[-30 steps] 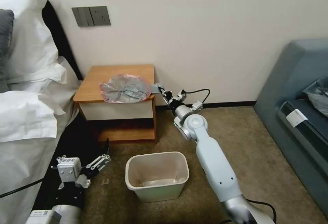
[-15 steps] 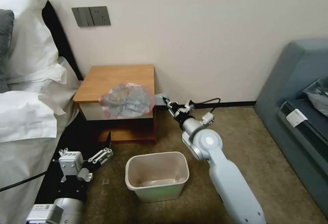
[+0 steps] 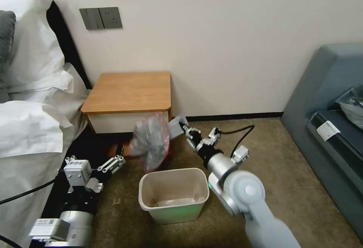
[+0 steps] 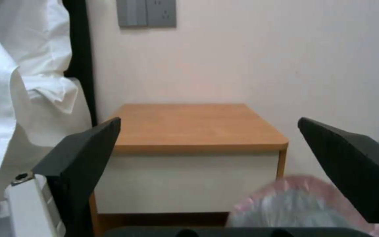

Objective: Pick up the garbage bag from the table and place it over the trash can.

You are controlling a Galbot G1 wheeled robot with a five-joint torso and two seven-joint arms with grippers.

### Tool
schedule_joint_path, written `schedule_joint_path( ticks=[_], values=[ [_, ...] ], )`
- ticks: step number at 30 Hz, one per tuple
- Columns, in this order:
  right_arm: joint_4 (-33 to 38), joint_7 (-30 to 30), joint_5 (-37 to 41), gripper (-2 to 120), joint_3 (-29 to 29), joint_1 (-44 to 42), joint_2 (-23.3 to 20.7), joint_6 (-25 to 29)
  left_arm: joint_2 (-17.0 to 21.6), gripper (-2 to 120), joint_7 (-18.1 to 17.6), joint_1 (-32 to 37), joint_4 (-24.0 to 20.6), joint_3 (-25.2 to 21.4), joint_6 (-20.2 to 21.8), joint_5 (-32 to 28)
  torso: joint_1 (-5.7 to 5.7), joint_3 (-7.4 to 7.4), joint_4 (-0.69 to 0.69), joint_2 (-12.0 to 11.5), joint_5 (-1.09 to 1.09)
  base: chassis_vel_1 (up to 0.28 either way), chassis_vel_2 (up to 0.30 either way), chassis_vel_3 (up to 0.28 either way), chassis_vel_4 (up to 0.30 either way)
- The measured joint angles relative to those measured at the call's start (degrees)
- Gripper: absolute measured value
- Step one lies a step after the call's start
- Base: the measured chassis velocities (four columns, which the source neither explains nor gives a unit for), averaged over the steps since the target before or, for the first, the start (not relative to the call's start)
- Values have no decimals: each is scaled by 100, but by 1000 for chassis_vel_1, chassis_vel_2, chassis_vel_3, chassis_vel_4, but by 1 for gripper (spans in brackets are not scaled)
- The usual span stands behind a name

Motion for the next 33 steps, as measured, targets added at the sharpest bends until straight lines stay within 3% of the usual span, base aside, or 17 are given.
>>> schedule_joint_path(
  ticks=[7, 16, 21, 24, 27, 33],
  values=[
    [356, 206, -28, 0, -198, -202, -46, 46, 7, 100, 0, -66, 0, 1, 0, -38, 0, 0, 0, 0, 0, 0, 0, 0, 0],
    [614, 134, -504, 0, -343, -595, -436, 23, 10, 100, -2, -132, 0, 1, -2, -49, 0, 0, 0, 0, 0, 0, 0, 0, 0],
    [680, -91, -1008, 0, -351, -845, -631, -13, 6, 100, -13, -168, 0, 18, -3, -49, 0, 0, 0, 0, 0, 0, 0, 0, 0],
    [667, -558, -2043, 0, -382, -1191, -767, 38, 3, 100, -37, -208, 0, 31, -3, -73, 0, 0, 0, 0, 0, 0, 0, 0, 0],
    [610, -771, -2449, 0, -402, -1387, -804, 107, -1, 100, -52, -219, 0, 31, -9, -85, 0, 0, 0, 0, 0, 0, 0, 0, 0],
    [444, -829, -2760, 0, -476, -1606, -678, 273, -1, 100, -83, -219, 40, -24, -77, -132, 0, 0, 0, 0, 1, 0, 0, 0, 0]
  ],
)
